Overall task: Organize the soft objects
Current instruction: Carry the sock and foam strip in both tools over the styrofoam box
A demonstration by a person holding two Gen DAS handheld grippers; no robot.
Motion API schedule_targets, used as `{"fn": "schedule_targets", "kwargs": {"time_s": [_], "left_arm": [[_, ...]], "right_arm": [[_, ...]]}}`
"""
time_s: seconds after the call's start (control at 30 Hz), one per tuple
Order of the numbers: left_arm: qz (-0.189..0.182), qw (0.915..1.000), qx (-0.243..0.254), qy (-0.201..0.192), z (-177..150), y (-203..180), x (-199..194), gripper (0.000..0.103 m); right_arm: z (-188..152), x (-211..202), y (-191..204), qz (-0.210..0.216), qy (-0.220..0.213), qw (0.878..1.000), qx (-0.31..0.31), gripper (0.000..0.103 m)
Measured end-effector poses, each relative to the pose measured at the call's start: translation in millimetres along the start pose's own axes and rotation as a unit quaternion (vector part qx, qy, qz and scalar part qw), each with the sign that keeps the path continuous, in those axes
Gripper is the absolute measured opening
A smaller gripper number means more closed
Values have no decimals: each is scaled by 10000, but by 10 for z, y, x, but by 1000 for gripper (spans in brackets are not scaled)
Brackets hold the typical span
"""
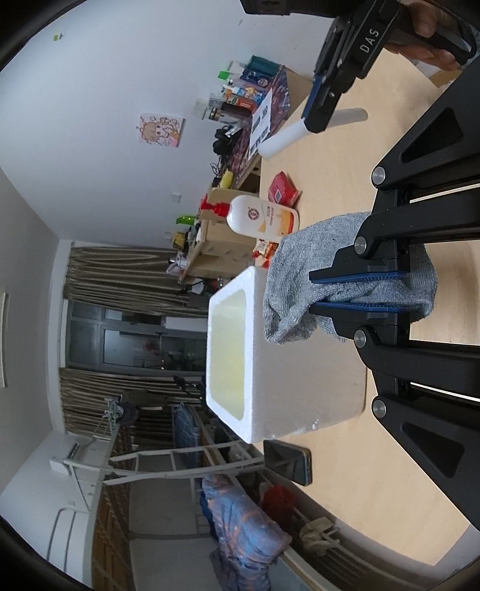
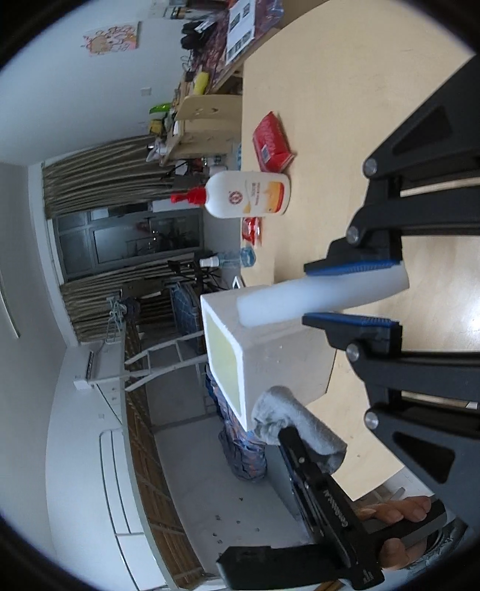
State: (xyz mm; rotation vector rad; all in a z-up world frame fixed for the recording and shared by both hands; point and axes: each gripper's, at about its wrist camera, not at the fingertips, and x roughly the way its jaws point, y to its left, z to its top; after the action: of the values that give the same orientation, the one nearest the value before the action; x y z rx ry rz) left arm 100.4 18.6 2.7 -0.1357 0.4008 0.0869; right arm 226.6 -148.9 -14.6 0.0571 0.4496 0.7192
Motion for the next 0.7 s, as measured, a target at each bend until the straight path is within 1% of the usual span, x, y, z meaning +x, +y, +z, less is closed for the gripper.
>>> {"fn": "schedule_targets", "kwargs": {"time_s": [0.13, 0.3, 0.43, 0.7], "left_arm": [[-52, 10000, 26, -47, 13, -27, -47, 10], [-16, 9999, 31, -111, 36, -5, -132, 10], [112, 9997, 56, -193, 58, 23, -224, 10], [473, 9983, -21, -350, 78, 216, -460, 10]], "right_arm": [[20, -52, 18, 86, -34, 10000, 29, 23], [40, -93, 104, 233, -63, 9997, -37, 23], [83, -61, 209, 364, -74, 9992, -153, 23], [182, 122, 500, 793, -57, 9960, -411, 23]]}}
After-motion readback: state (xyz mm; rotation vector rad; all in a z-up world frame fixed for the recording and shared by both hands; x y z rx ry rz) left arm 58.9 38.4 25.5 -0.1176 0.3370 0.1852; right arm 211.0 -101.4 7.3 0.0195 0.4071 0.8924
